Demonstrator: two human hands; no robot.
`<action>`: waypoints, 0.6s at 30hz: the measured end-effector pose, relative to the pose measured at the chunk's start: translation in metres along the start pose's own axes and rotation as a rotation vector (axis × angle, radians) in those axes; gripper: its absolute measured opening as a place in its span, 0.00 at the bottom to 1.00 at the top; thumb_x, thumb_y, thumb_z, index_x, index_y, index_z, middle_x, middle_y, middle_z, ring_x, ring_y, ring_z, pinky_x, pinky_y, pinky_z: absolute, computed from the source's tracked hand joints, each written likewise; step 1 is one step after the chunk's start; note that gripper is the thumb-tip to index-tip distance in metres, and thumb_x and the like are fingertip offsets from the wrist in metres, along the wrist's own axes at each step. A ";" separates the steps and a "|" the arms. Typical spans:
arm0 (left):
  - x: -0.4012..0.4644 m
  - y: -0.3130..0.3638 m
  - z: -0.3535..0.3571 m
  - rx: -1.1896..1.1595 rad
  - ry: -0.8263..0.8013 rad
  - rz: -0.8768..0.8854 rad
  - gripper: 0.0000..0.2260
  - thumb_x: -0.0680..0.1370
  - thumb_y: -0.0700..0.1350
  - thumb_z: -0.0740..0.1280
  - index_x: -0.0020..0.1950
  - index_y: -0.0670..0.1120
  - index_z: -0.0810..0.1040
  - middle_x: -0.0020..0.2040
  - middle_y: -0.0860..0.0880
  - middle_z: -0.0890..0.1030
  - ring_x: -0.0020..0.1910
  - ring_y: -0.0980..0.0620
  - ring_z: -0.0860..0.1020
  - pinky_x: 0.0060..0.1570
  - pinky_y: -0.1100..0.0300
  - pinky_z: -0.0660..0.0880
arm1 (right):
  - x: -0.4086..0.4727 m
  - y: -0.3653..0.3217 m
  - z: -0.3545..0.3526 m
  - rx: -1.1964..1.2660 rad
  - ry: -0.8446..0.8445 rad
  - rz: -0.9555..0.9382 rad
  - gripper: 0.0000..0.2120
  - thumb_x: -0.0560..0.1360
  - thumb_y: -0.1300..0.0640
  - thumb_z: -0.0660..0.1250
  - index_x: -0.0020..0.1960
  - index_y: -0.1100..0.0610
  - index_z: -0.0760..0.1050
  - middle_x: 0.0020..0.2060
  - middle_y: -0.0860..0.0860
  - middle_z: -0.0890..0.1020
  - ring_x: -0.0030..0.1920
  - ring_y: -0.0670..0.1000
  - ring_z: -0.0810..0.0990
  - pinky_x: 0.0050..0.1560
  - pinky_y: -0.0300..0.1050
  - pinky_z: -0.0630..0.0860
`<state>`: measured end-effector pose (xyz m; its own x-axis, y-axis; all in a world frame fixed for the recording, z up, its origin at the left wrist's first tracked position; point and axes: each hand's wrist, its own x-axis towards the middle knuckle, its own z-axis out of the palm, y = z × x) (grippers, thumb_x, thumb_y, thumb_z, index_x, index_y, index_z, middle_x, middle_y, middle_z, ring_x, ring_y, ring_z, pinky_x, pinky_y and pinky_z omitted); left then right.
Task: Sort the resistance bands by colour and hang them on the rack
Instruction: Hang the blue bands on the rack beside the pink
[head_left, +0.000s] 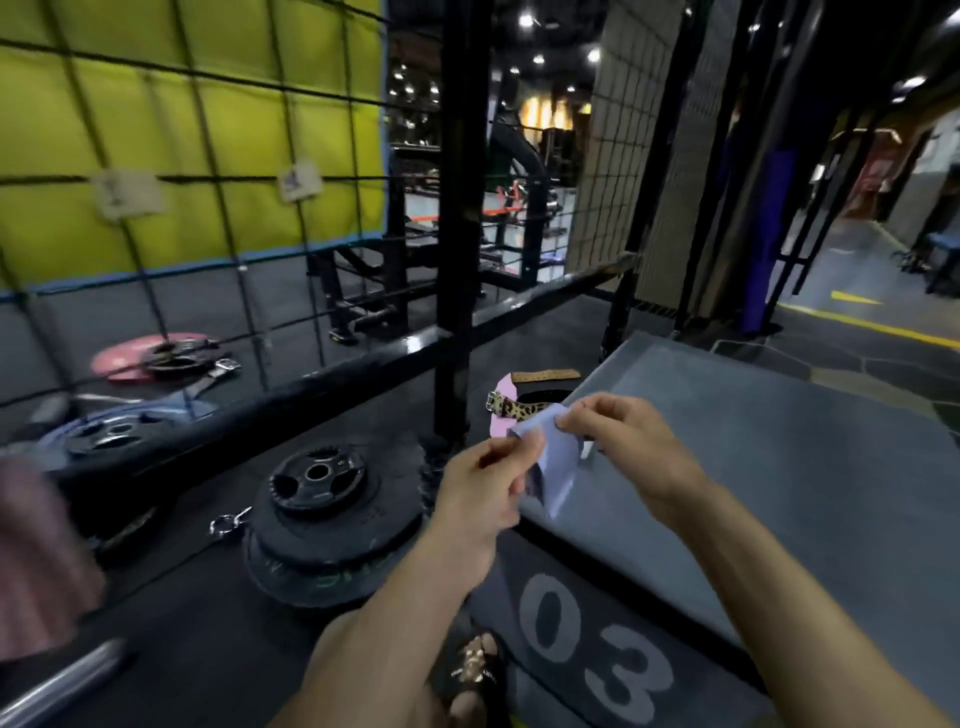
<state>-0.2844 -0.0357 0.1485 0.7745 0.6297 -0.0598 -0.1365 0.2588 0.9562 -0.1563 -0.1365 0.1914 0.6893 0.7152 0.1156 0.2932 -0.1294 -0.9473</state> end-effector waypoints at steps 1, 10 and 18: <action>-0.008 0.005 -0.010 0.015 -0.009 0.013 0.15 0.78 0.49 0.73 0.40 0.44 0.71 0.29 0.50 0.64 0.25 0.55 0.59 0.24 0.63 0.55 | -0.002 -0.010 0.006 -0.034 -0.051 -0.010 0.07 0.75 0.58 0.72 0.41 0.61 0.80 0.36 0.52 0.78 0.39 0.48 0.75 0.43 0.43 0.71; -0.063 0.057 -0.117 0.548 -0.109 0.398 0.29 0.72 0.51 0.77 0.70 0.59 0.71 0.64 0.59 0.77 0.61 0.65 0.76 0.57 0.68 0.74 | 0.001 -0.095 0.041 -0.148 -0.509 0.093 0.21 0.62 0.49 0.74 0.50 0.58 0.76 0.43 0.58 0.70 0.44 0.57 0.65 0.39 0.48 0.62; -0.066 0.082 -0.101 0.730 -0.302 0.337 0.37 0.74 0.49 0.77 0.77 0.58 0.61 0.67 0.64 0.73 0.63 0.70 0.73 0.61 0.66 0.73 | -0.012 -0.125 0.066 -0.251 -0.711 0.064 0.07 0.77 0.59 0.65 0.44 0.62 0.76 0.31 0.56 0.73 0.29 0.51 0.70 0.27 0.39 0.68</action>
<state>-0.4094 0.0180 0.2022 0.9092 0.3396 0.2407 -0.0377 -0.5086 0.8602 -0.2452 -0.0834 0.2890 0.1419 0.9607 -0.2385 0.4675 -0.2774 -0.8393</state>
